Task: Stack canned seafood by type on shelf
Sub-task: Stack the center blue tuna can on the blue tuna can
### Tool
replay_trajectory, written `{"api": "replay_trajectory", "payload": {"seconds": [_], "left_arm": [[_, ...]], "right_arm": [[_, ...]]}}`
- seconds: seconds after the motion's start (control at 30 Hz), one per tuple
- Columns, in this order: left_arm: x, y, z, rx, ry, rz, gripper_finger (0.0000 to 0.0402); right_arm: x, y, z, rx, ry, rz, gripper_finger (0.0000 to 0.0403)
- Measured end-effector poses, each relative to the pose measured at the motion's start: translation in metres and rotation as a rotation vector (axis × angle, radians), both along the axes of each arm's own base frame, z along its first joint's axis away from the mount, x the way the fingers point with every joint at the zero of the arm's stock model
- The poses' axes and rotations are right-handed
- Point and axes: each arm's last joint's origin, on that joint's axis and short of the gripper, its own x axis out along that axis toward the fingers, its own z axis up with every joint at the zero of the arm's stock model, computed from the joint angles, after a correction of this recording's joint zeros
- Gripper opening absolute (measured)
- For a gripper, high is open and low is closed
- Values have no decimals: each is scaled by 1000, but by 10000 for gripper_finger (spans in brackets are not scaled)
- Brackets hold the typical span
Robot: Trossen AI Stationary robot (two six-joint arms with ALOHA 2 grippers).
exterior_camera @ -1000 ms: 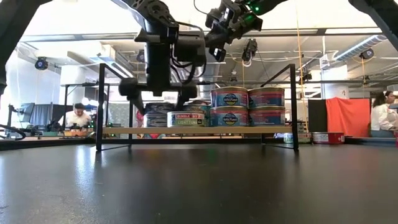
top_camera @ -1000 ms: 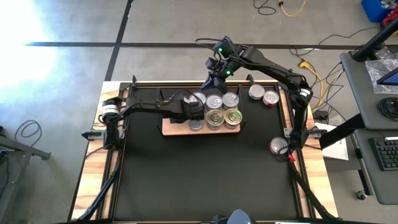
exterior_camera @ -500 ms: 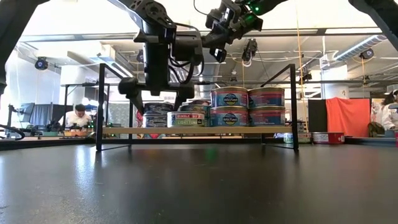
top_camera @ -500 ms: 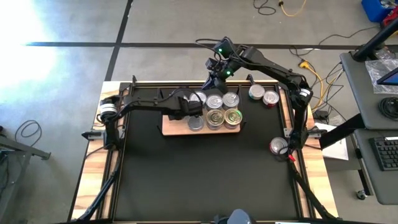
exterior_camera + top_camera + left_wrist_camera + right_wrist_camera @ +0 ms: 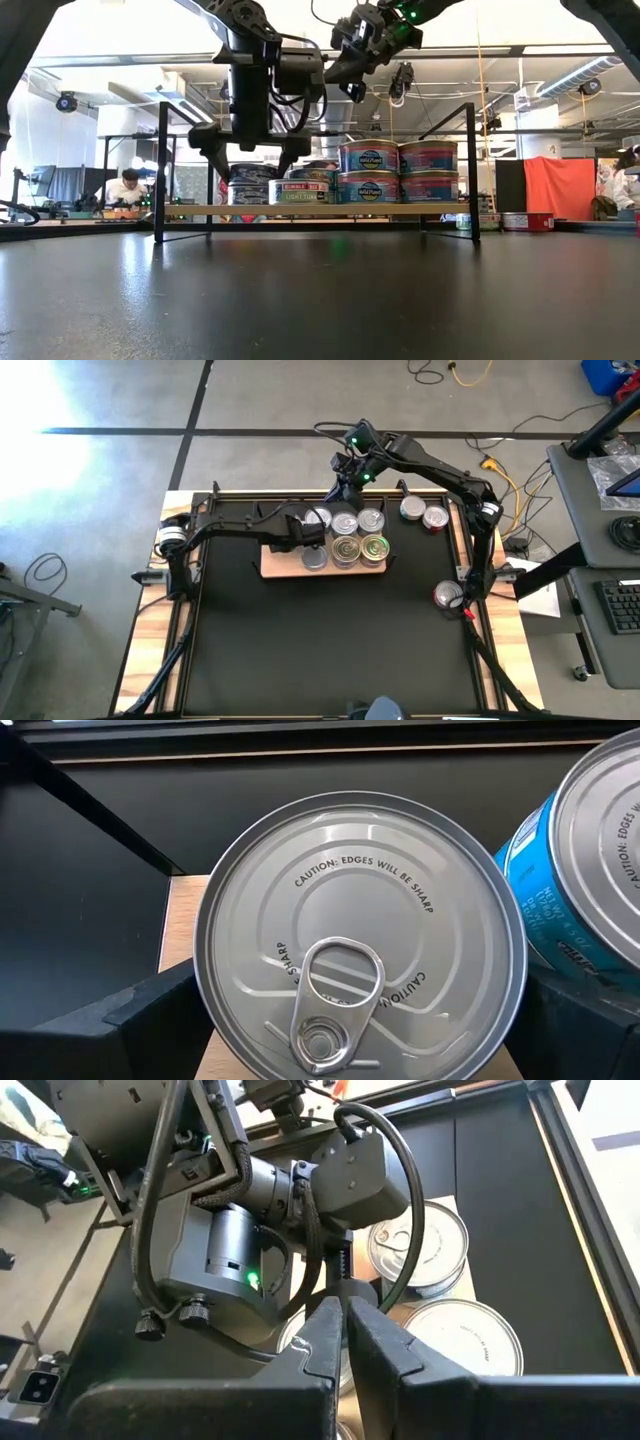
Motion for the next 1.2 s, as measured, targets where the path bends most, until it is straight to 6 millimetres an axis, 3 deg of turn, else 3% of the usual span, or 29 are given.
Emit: {"api": "replay_trajectory", "payload": {"seconds": [0.43,0.6,0.73,1.2], "left_arm": [[-1,0,0,-2,43,-32,353],[-2,0,-1,-36,36,-32,387],[-2,2,0,-77,13,-17,376],[-4,20,16,-277,-17,1,397]], "right_arm": [[0,0,0,12,9,-5,12],[0,0,0,25,5,-19,12],[0,-1,1,34,7,-27,12],[1,-1,1,44,7,-36,12]]}}
